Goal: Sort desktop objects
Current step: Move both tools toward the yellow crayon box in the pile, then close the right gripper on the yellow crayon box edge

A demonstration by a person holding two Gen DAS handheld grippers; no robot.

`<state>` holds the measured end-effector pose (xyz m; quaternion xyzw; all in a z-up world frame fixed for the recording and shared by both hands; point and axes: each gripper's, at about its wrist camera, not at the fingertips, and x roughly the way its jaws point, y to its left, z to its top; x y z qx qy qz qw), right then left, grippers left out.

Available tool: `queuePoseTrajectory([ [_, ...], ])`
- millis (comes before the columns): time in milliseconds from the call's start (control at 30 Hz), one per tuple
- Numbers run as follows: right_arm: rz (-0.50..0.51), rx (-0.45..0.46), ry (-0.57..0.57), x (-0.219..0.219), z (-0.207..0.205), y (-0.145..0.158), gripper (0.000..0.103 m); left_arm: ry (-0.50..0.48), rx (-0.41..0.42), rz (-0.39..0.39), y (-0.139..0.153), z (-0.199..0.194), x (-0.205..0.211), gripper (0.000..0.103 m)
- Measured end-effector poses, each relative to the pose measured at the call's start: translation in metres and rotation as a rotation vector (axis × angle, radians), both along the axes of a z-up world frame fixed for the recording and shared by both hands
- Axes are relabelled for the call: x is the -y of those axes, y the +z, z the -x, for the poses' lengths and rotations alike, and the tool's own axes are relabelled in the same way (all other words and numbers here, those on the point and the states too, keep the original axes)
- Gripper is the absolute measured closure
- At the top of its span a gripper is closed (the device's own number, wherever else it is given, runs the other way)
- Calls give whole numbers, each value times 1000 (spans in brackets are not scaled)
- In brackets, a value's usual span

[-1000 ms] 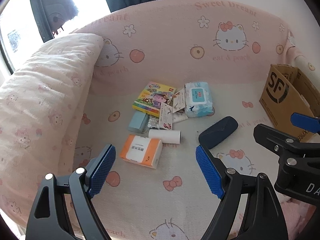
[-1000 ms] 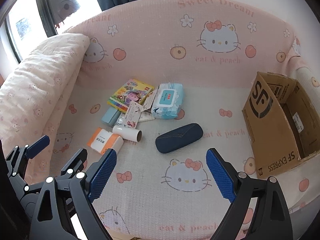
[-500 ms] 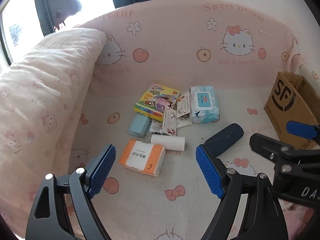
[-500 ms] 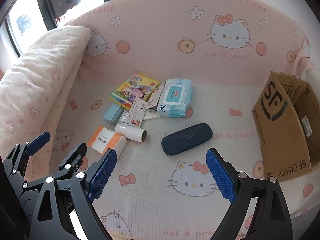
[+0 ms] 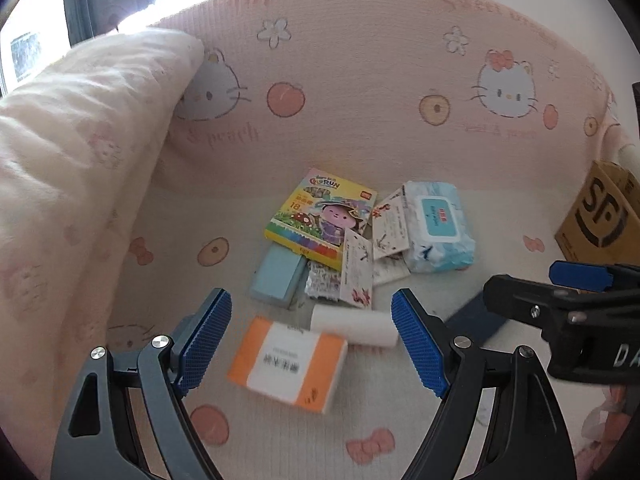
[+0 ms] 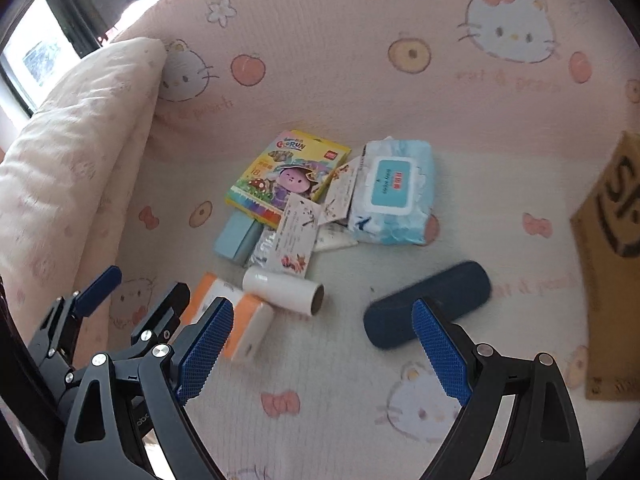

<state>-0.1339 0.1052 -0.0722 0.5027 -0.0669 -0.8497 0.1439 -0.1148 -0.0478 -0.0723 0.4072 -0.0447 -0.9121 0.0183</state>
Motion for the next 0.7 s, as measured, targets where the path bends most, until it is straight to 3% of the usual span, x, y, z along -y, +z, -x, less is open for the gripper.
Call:
queuePoseTrajectory([
  [300,6,-3,44,19,56,-39,13,8,-77,-50,-30,31,22,18],
  [467,87,-42,76,26,75,-51,14,13,-30,-167,-54,55,41,18],
  [533,107,-66,79,29,81,-54,23,45,-11,-243,-64,63,52,18],
  [600,108,-74,83,32,91,-59,48,95,10,-330,-74,71,63,18],
  [700,139,-49,80,34,107,-71,65,168,20,-461,-86,80,80,18],
])
